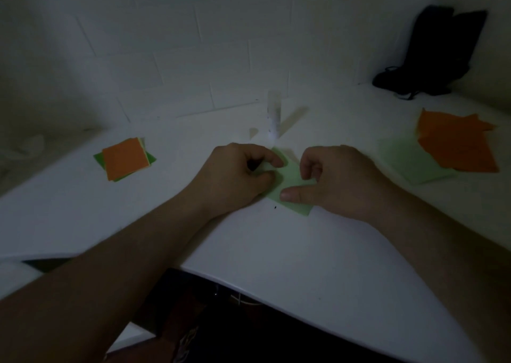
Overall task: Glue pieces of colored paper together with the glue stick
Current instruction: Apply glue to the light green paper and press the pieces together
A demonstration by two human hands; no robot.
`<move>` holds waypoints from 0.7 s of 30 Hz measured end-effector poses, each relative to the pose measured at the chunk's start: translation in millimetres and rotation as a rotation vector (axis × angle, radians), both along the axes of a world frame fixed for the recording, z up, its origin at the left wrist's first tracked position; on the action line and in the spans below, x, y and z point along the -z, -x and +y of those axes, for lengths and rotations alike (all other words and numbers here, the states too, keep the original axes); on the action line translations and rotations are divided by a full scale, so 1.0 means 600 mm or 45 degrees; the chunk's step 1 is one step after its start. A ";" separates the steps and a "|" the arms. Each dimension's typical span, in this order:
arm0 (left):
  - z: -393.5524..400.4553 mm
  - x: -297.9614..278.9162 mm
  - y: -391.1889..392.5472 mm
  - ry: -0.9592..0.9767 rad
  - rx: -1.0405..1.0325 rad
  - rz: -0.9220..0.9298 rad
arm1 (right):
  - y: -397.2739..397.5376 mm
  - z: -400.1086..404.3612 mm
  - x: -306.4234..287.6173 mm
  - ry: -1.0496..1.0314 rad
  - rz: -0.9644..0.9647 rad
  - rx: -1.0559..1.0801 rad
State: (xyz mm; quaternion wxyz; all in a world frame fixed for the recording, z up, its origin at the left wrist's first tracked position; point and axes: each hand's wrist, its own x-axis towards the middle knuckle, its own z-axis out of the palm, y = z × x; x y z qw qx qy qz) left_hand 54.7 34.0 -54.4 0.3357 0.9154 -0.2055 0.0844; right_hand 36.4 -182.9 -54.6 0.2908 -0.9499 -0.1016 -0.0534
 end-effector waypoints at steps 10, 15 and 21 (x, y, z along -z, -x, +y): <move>0.006 0.007 -0.007 -0.073 0.040 -0.113 | -0.019 -0.019 -0.001 -0.025 -0.087 0.068; 0.005 0.007 -0.006 -0.074 0.028 -0.108 | -0.025 -0.026 0.005 0.029 -0.188 0.110; 0.004 0.008 -0.006 -0.079 0.025 -0.104 | -0.018 -0.016 -0.002 -0.171 -0.202 0.168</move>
